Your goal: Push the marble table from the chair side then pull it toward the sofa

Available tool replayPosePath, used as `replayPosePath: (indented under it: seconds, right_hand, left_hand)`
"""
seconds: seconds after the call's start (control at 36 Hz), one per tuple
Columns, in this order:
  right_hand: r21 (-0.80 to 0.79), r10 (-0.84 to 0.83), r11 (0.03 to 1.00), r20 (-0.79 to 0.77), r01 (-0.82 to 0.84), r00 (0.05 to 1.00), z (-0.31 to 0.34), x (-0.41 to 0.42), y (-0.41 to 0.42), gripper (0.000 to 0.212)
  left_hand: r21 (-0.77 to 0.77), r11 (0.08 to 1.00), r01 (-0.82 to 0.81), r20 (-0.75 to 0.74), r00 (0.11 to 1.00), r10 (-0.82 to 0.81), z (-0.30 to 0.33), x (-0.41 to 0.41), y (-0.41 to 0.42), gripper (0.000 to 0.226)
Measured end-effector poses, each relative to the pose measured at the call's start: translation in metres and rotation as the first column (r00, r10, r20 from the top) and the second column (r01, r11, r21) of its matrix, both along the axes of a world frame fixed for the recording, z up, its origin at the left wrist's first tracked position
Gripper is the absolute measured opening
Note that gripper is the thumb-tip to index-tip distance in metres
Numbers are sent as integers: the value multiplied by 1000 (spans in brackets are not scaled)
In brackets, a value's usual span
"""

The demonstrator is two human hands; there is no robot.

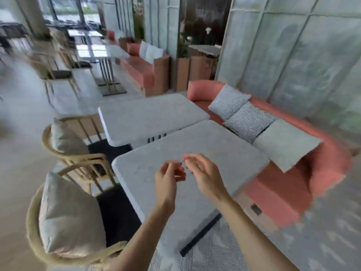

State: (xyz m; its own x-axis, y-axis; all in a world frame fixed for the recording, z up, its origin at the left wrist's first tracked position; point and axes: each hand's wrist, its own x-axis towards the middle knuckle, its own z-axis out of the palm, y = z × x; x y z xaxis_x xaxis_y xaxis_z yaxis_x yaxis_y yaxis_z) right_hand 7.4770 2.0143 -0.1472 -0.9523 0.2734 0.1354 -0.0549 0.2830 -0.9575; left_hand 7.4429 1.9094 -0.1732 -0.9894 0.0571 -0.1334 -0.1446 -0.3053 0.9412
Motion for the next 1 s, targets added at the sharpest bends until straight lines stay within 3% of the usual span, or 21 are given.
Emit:
replayPosePath:
  seconds: [0.11,0.25,0.42,0.56,0.75,0.92,1.0]
  right_hand:
    - [105,140,984,61,-146,988,-23,-30,10,22]
    - [144,272,946,135,-291,953,-43,-50,24,33]
    - [234,346,886,242,-401,906,-86,-62,37,28]
    - [444,475,664,372,-602,798,-154,-51,35,38]
    - [558,516,394,523,-731,678,-265,-37,43,57]
    - [740,452,301,445,-602,773,-328,-29,53,56]
    - [798,438,344,331,-496,836,-341,-18,50,53]
  left_hand:
    - [-66,992,-105,32,994,107,-22,-25,7,24]
    - [-160,959,-233,80,965,248,-53,-35,12,21]
    - [-406,873,-269,158,921,357,-111,-18,6,20]
    - [-732,671,-118,153,932,330,-175,-4,-7,27]
    - [-870,481,105,214,961,178,-269,42,0,37]
    - [-934,356,6,74,981,178,-305,52,15,42]
    - [-979,200,-28,1,989,146,-315,55,21,45]
